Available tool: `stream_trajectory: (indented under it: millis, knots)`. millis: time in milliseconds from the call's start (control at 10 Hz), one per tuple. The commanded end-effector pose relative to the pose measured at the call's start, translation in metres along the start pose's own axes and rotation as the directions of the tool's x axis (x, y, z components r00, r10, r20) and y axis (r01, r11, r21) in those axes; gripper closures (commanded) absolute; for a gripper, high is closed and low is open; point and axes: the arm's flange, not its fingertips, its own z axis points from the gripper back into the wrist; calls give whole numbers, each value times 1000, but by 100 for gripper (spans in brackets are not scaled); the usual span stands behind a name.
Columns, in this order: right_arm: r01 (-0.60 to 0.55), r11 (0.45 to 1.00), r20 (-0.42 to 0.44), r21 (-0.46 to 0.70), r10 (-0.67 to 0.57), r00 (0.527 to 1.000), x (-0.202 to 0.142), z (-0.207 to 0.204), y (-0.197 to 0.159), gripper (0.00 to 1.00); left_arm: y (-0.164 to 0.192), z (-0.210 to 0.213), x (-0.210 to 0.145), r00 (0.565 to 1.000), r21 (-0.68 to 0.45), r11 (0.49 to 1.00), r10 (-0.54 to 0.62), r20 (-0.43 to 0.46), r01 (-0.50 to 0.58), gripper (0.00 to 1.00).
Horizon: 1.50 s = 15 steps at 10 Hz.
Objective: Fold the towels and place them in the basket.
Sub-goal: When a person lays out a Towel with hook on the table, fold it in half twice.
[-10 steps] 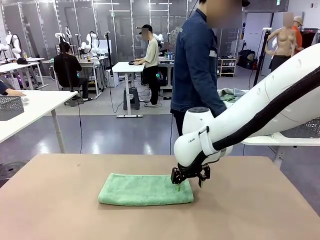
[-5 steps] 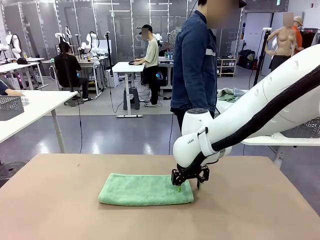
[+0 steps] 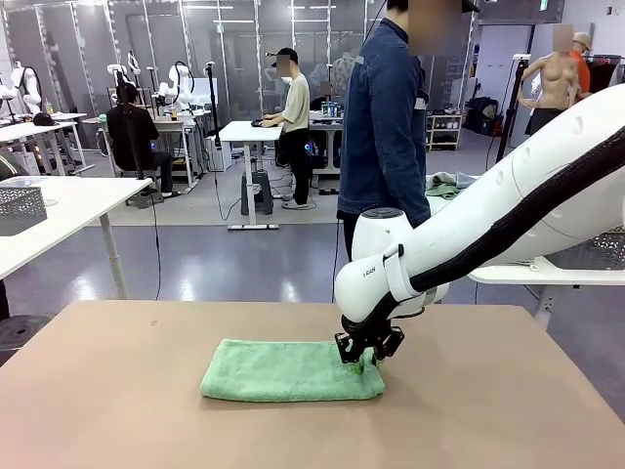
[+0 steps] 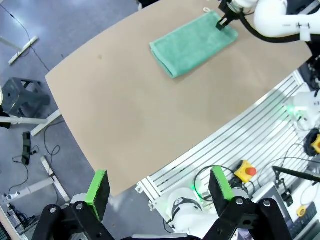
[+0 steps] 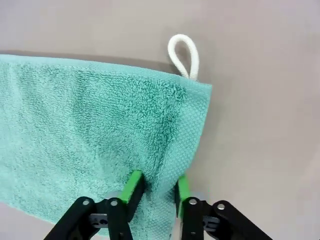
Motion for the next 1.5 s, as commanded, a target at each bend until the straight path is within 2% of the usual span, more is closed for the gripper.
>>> stream_trajectory:
  millis: [0, 400, 700, 900, 1100, 1400]
  knots:
    - [45, 999, -26, 4, -45, 999, -1, -12, 3, 100, 1, 2, 0, 1000, 2, 1000, -7, 10, 7, 0]
    - [53, 998, -16, 20, -53, 998, -17, -6, -9, 100, 1, 2, 0, 1000, 2, 1000, -7, 10, 7, 0]
    - [3, 999, -5, 33, -3, 1000, -37, 18, -58, 100, 1, 2, 0, 1000, 2, 1000, -7, 10, 7, 0]
    - [-32, 999, 37, 19, 32, 999, -49, 47, -76, 100, 1, 2, 0, 1000, 2, 1000, -7, 10, 7, 0]
    - [-56, 998, 109, -32, 59, 992, -56, 80, -67, 100, 1, 2, 0, 1000, 2, 1000, -7, 10, 7, 0]
    - [-134, 988, 169, -71, 144, 975, -52, 113, -13, 100, 1, 2, 0, 1000, 2, 1000, -7, 10, 7, 0]
